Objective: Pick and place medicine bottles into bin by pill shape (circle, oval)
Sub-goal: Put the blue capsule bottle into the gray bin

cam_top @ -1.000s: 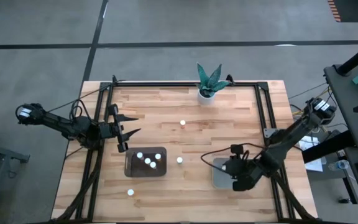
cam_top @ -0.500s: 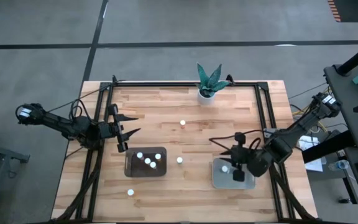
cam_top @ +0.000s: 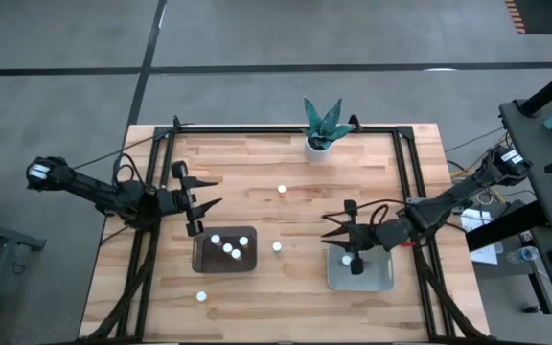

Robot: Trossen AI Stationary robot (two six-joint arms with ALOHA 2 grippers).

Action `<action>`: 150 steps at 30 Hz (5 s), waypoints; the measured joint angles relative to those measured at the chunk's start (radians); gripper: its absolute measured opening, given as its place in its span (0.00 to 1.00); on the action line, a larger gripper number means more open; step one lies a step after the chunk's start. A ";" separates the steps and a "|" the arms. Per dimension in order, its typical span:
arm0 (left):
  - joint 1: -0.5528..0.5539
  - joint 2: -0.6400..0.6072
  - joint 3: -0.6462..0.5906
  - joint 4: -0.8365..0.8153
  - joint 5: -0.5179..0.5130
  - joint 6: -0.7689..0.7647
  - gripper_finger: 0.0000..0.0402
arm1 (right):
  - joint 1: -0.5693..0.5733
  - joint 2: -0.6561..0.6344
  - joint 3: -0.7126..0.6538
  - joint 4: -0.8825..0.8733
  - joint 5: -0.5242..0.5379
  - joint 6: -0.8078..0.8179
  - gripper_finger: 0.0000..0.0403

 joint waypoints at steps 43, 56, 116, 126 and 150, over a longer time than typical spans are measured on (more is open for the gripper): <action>-0.001 0.897 0.964 -1.173 0.163 -0.887 0.40 | -0.201 -0.262 -0.237 0.294 -0.311 -0.295 0.09; -0.001 1.217 1.266 -1.547 0.200 -0.978 0.40 | -0.201 -0.384 -0.337 0.308 -0.310 -0.237 0.09; 0.001 1.373 1.268 -1.523 0.197 -0.880 0.43 | -0.201 -0.410 -0.361 0.302 -0.301 -0.214 0.09; 0.001 1.373 1.268 -1.523 0.196 -0.881 0.26 | -0.201 -0.410 -0.361 0.301 -0.301 -0.214 0.09; -0.027 1.354 1.523 -1.549 0.191 -0.718 0.23 | -0.199 -0.294 -0.199 -0.033 -0.302 0.050 0.30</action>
